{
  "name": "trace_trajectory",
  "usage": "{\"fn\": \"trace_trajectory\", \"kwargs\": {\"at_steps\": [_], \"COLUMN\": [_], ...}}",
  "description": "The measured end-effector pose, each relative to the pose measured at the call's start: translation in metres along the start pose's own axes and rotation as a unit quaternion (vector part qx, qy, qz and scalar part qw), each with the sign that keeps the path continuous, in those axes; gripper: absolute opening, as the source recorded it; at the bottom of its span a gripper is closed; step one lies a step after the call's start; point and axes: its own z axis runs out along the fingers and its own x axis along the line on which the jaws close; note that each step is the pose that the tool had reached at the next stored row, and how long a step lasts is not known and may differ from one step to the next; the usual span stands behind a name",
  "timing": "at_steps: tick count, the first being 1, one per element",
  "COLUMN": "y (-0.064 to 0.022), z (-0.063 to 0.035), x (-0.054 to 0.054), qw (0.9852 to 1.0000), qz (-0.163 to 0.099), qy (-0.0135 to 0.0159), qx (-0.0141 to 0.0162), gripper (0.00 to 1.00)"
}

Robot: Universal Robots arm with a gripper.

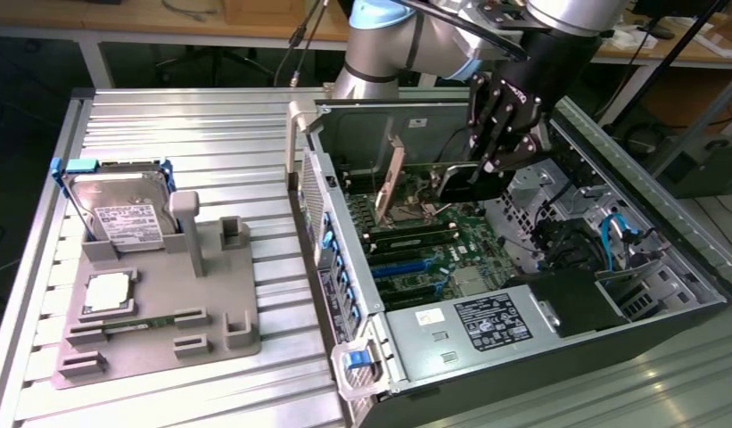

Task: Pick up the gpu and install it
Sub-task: 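Insert the gpu into the slot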

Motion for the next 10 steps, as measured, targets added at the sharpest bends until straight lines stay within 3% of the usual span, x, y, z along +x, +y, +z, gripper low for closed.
{"fn": "trace_trajectory", "kwargs": {"at_steps": [10], "y": [-0.0002], "z": [0.0073], "x": [0.0001], "qw": [1.0000], "qz": [-0.001], "qy": [0.0000], "qx": [0.0027], "gripper": [0.27]}}
